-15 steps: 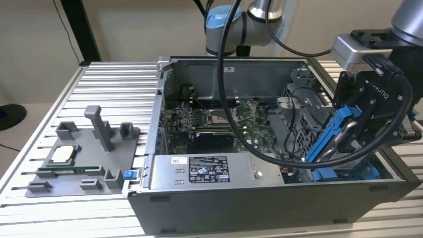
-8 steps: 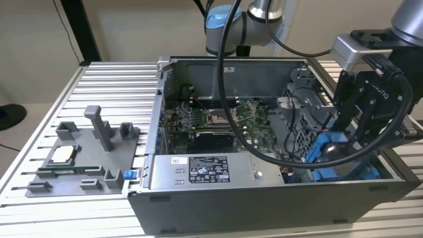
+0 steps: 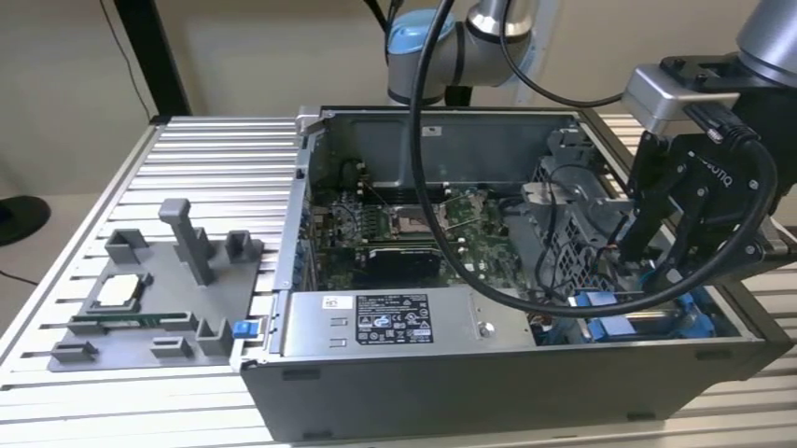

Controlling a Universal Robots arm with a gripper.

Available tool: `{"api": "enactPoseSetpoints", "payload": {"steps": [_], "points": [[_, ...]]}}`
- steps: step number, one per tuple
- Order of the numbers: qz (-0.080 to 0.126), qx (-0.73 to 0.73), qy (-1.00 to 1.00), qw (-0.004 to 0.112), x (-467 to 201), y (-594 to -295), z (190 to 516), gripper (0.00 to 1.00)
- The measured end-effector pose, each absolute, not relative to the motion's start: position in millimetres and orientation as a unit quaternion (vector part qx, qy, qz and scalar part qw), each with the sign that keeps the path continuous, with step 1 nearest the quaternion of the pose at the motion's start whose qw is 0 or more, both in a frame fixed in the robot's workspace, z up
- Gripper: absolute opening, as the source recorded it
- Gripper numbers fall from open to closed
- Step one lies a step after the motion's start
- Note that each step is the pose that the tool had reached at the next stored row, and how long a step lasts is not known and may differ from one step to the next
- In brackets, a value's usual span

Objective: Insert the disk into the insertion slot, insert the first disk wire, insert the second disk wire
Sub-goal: 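Insert the disk into the insertion slot, then insert the first disk wire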

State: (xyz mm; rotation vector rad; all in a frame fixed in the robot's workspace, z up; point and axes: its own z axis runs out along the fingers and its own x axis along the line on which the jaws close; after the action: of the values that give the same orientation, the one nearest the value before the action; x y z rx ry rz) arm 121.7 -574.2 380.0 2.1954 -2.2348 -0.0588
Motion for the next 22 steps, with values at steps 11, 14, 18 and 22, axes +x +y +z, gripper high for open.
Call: {"api": "enactPoseSetpoints", "payload": {"steps": [11, 14, 18, 22], "points": [[-0.019, 0.701, -0.713, 0.004, 122.3, -571.0, 382.8, 1.00], [-0.019, 0.701, -0.713, 0.004, 125.3, -568.9, 382.7, 1.00], [-0.019, 0.701, -0.713, 0.004, 132.4, -563.6, 382.8, 1.00], [-0.019, 0.701, -0.713, 0.004, 137.9, -554.7, 382.7, 1.00]]}}
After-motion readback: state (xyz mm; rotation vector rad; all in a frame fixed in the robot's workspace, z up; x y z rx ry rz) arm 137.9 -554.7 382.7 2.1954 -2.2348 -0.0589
